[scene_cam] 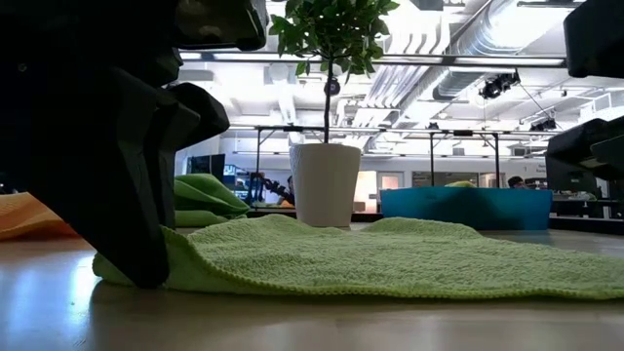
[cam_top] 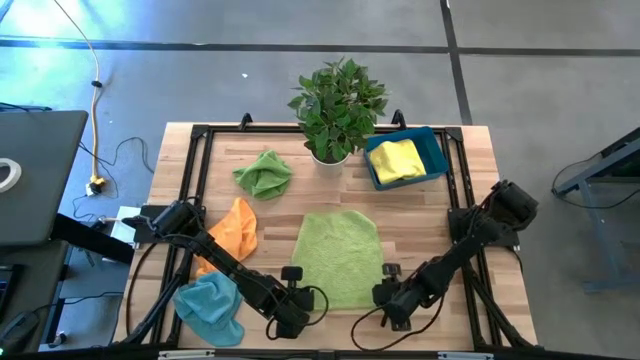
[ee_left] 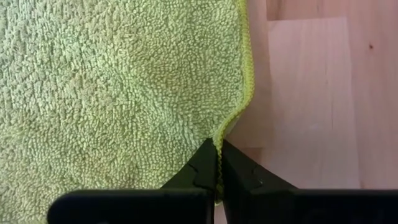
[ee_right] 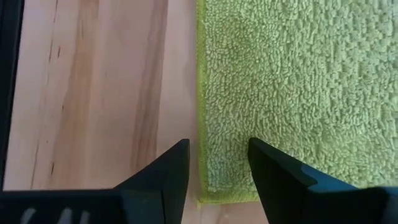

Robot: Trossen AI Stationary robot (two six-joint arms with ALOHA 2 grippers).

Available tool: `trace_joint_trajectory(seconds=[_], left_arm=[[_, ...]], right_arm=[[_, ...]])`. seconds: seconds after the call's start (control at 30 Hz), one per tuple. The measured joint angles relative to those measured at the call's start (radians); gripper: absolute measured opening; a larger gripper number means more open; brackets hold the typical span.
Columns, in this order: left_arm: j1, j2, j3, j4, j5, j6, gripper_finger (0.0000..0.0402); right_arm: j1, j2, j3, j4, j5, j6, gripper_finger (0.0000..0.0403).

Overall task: Sort microfiber towel by color & place in baskets
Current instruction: Fold the light green towel

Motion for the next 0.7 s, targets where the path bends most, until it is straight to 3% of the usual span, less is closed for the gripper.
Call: trace_joint_trajectory(seconds=[0.17, 0.5, 0.7], left_arm=[[0.0, 0.001, 0.0, 0.003, -0.001, -0.003, 0.0001], [0.001, -0.002, 0.0, 0.005, 0.024, -0.05, 0.0001], [0.0, -0.036, -0.002, 0.015, 0.131, -0.147, 0.0001]], right_arm=[[0.004, 0.005, 0.0, -0.042, 0.08, 0.001, 0.0132], [0.002, 0.003, -0.002, -0.056, 0.109, 0.033, 0.0009], [0.001, -0.041, -0.009, -0.051, 0.04, 0.098, 0.001]])
